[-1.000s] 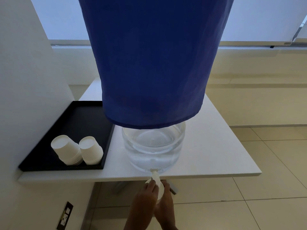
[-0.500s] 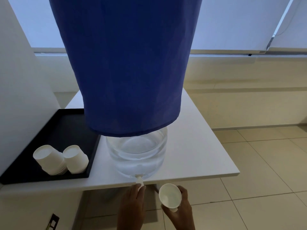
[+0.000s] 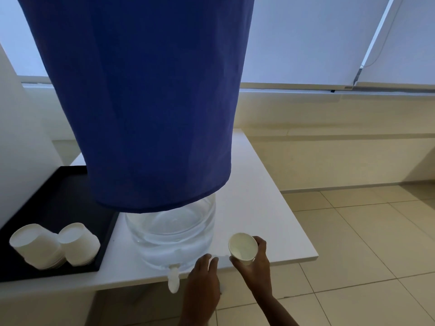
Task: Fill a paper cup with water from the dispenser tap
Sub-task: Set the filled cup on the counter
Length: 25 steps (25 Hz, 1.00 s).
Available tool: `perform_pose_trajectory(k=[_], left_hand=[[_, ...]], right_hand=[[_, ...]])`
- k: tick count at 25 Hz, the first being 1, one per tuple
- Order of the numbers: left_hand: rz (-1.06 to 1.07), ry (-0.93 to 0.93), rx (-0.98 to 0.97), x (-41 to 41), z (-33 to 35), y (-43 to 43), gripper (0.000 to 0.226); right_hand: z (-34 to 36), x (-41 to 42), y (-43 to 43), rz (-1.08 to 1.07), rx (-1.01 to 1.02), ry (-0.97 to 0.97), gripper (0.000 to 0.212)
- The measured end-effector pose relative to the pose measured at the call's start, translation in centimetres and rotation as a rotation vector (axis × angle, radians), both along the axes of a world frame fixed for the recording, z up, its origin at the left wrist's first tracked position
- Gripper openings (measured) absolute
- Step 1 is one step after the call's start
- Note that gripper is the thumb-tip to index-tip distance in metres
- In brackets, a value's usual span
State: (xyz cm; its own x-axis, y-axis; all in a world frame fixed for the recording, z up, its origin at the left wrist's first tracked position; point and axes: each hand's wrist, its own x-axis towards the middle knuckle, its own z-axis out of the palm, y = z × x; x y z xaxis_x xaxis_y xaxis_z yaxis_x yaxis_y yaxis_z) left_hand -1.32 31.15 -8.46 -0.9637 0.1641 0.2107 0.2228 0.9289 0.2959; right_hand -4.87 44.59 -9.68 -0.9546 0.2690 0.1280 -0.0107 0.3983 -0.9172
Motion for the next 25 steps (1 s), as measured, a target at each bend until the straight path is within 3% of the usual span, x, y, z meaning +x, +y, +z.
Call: perform_pose_trajectory(k=[13,19,22,25], left_hand=[[0.004,-0.084,-0.077,-2.9,-1.8,2.2,0.058],[0.042,-0.051,-0.136,-3.0,-2.6,3.1,0.068],[0.035,-0.104,-0.167,-2.9,-2.8,3.6,0.074],[0.065,-0.155,-0.129,-2.9,-3.3,3.7,0.081]], right_hand=[[-2.2,-3.4,1.2,0.018,0.004,-0.115,0.069],[-2.2,-3.6,2.3,0.137,0.071,-0.16,0.075],[-2.2,-3.2,3.5,0.226,0.195,-0.21,0.092],[-3.3,-2.8,4.9,0.322,0.5,-0.263,0.097]])
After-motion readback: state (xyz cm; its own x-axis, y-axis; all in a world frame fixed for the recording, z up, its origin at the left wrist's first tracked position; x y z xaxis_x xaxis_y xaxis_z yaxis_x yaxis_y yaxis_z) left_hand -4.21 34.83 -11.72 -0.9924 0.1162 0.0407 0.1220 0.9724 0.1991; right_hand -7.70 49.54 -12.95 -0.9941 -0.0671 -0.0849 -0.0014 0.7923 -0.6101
